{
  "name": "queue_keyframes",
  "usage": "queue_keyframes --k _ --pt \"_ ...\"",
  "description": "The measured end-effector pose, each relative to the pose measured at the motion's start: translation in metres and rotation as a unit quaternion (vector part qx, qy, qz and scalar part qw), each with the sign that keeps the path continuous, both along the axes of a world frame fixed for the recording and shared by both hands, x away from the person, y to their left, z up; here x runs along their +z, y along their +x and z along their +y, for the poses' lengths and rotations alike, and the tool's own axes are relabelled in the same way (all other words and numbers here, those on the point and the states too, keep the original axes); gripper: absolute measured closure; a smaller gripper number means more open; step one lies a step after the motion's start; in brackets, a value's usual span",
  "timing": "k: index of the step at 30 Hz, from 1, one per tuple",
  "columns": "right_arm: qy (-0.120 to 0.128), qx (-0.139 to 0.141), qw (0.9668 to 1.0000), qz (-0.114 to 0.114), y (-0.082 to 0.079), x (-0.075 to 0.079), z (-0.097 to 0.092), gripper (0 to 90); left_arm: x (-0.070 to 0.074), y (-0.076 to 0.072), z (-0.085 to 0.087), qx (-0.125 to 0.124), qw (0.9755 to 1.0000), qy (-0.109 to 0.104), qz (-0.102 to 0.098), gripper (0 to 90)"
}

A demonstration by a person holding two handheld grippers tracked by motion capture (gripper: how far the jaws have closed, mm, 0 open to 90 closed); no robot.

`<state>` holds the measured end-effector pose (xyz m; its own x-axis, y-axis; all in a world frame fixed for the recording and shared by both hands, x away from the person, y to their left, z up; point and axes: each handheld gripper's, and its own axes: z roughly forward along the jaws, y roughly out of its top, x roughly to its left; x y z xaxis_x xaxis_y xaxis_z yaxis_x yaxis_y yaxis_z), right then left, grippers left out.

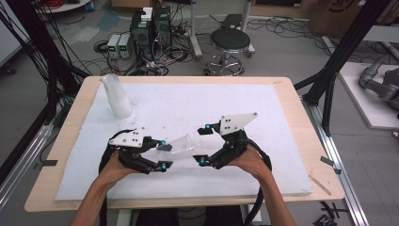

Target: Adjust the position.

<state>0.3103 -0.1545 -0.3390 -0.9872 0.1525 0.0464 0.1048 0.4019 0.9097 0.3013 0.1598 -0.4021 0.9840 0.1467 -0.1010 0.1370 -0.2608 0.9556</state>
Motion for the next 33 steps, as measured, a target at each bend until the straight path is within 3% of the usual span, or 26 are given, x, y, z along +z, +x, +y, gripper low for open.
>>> queue_keyframes --k 3,10,18,25,33 --pt "0.015 0.0 0.9999 -0.001 -0.001 -0.003 -0.002 13.1 -0.001 0.0 0.004 0.005 0.9997 -0.023 0.0 41.9" --pt "0.041 0.002 0.9992 0.001 -0.001 -0.01 -0.004 13.2 0.001 -0.001 0.008 0.007 0.9989 -0.046 -0.003 41.9" --pt "0.054 0.0 0.9985 0.003 -0.001 -0.017 -0.006 13.2 0.004 -0.002 0.007 0.004 0.9982 -0.059 -0.008 41.9" --pt "0.093 0.009 0.9956 0.006 -0.001 -0.021 -0.006 13.3 0.009 -0.002 0.002 0.001 0.9979 -0.063 -0.014 41.9" --pt "0.103 0.02 0.9944 0.01 -0.001 -0.023 0.002 13.3 0.014 -0.003 -0.009 -0.012 0.9976 -0.065 -0.021 41.9"
